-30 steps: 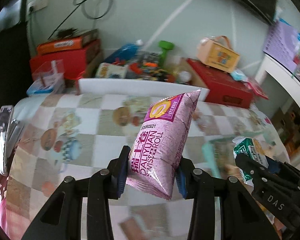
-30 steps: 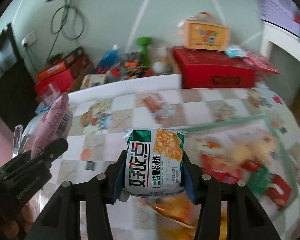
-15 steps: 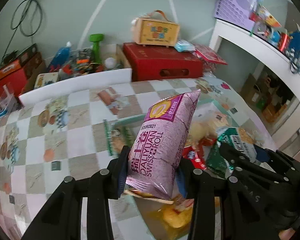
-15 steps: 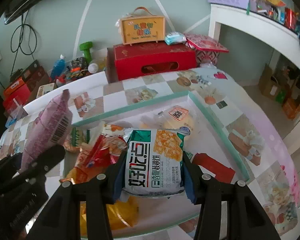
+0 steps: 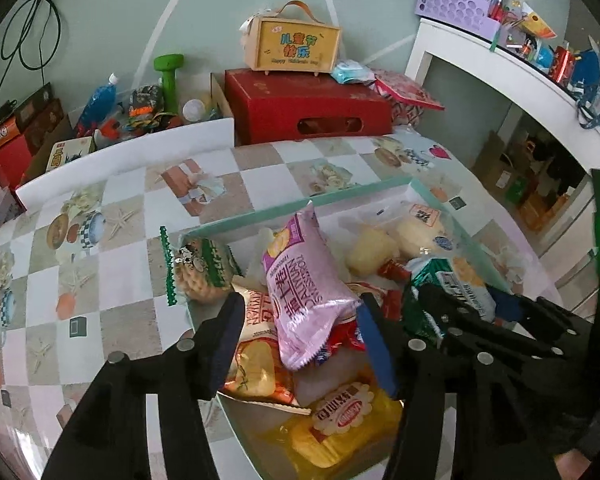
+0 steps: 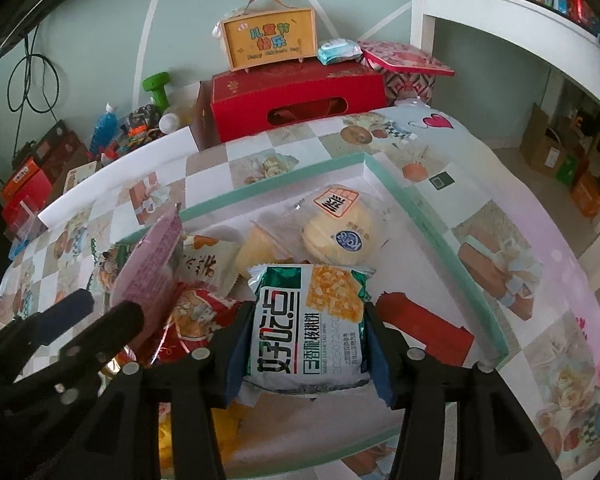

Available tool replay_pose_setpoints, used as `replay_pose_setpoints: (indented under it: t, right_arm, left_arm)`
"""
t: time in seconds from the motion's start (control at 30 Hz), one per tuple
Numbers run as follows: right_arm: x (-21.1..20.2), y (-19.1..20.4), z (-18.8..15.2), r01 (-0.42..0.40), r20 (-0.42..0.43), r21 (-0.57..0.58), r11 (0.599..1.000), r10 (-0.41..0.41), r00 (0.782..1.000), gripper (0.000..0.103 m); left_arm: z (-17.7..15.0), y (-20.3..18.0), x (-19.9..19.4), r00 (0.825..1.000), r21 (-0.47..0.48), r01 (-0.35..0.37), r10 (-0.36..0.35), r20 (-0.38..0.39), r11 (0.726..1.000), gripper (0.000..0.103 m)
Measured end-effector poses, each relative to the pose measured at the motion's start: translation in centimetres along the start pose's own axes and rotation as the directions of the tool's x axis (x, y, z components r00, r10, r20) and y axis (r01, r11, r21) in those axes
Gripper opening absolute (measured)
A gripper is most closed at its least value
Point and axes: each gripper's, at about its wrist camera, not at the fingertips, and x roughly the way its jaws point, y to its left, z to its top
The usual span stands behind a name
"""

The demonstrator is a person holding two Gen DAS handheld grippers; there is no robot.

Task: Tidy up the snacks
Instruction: 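Open both grippers to drop the pink bag and green-white pack into the tray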

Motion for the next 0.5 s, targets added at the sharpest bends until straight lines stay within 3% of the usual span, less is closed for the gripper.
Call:
replay_pose_setpoints:
  t: [0.07, 0.1, 0.13, 0.2, 0.27, 0.4, 0.5]
  right_arm:
    - [-0.1, -0.1, 0.0, -0.002, -0.003, 0.0, 1.0, 0.002, 1.0, 0.057]
    - [-0.3, -0.2, -0.1, -0.002, 0.001, -0.001, 1.0, 0.002, 1.0, 0.064]
    - [-0.4, -0.2, -0.1, -0.002, 0.006, -0.002, 1.0, 0.002, 1.0, 0.076]
    - [-0.8, -0.3, -0.1, 0.008, 0.016, -0.006, 1.0, -0.008, 1.0, 0.087]
    - [-1.1, -0.4, -0.2, 0.022, 0.014, -0.009, 1.0, -0.022, 1.0, 0.09]
    - [-1.6, -0.4, -0.8, 0.034, 0.014, -0.021, 0.999, -0.034, 0.999, 0.103]
    - [-2.5, 0.1, -1.6, 0.031, 0.026, -0.042, 0.999, -0.03, 0.999, 0.103]
  left_arm:
    - [0.0, -0.1, -0.5, 1.0, -0.001, -0.008, 0.008, 0.004, 1.0, 0.059]
    - [-0.1, -0.1, -0.7, 1.0, -0.002, -0.018, 0.018, 0.007, 1.0, 0.061]
    - [-0.1, -0.1, -1.1, 0.999, -0.005, -0.033, 0.034, 0.013, 0.999, 0.066]
    - [-0.2, 0.3, -1.7, 0.998, -0.017, -0.067, 0.067, 0.022, 0.998, 0.074]
    - [-0.5, 1.0, -2.1, 0.992, -0.043, -0.128, 0.129, 0.017, 0.991, 0.082]
    - [-1.6, 3.1, -2.6, 0.97, -0.105, -0.242, 0.242, -0.009, 0.965, 0.088]
    - [-2.8, 4.5, -3.4, 0.94, -0.131, -0.338, 0.34, -0.012, 0.932, 0.096]
